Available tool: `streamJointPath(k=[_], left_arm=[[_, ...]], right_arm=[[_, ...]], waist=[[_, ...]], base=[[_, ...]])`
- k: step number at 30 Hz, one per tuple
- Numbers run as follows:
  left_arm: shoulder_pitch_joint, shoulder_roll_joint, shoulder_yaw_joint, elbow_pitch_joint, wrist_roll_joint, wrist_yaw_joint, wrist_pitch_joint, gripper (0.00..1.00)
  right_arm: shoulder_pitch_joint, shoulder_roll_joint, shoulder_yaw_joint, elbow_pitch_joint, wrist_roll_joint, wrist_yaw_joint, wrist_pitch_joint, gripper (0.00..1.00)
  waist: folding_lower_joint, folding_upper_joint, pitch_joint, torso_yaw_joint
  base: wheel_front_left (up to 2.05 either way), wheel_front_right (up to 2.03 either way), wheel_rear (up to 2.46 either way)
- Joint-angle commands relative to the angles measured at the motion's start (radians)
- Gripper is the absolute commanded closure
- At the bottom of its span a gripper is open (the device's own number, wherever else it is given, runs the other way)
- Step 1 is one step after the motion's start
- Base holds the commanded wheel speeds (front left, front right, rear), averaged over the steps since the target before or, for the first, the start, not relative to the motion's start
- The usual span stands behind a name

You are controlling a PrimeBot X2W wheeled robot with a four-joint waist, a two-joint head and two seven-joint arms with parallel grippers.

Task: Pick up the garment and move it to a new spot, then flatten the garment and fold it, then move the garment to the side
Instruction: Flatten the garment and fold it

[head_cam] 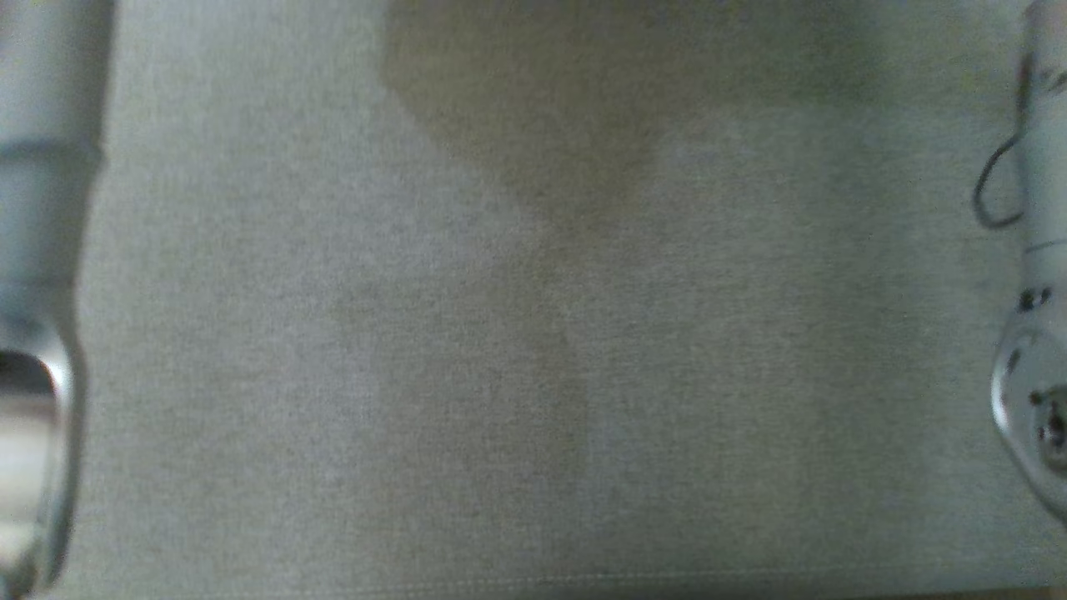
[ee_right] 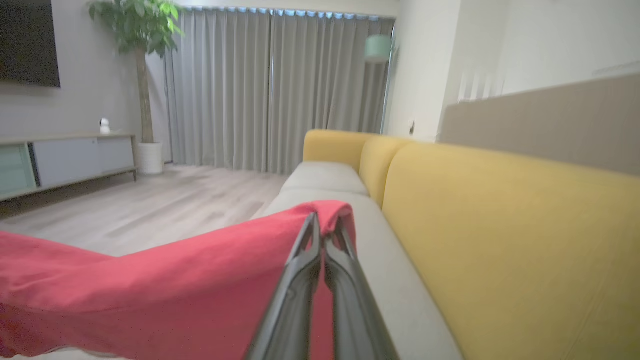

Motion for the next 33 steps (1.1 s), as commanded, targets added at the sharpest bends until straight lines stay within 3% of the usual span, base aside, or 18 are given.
streamJointPath(k=[1, 8, 13, 26, 33], left_arm=[[0.030, 0.034, 0.018, -0.009, -0.008, -0.008, -0.032, 1.00], [0.261, 0.031, 0.022, -0.005, -0.041, -0.033, -0.143, 1.00], [0.408, 0.037, 0.048, -0.092, -0.054, -0.038, -0.170, 1.00], [0.901, 0.088, 0.103, -0.443, -0.049, 0.004, -0.176, 1.00], [1.201, 0.114, 0.084, -0.601, -0.068, 0.070, -0.160, 1.00]], right_arm=[[0.016, 0.033, 0.013, 0.013, -0.020, 0.007, -0.029, 1.00], [0.107, 0.052, 0.019, 0.162, -0.013, 0.007, -0.124, 1.00], [0.186, 0.060, 0.032, 0.178, 0.043, 0.007, -0.151, 1.00], [0.551, 0.067, 0.089, -0.084, 0.216, 0.007, -0.154, 1.00], [0.812, 0.067, 0.094, -0.174, 0.259, 0.007, -0.152, 1.00]], waist=[[-0.0002, 0.0000, 0.074, 0.028], [-0.0002, 0.0000, 0.139, 0.030], [-0.0002, 0.0000, 0.119, 0.029], [-0.0002, 0.0000, -0.070, 0.010], [-0.0002, 0.0000, -0.250, 0.010]], base=[[0.00, 0.00, 0.00], [0.00, 0.00, 0.00], [0.00, 0.00, 0.00], [0.00, 0.00, 0.00], [0.00, 0.00, 0.00]])
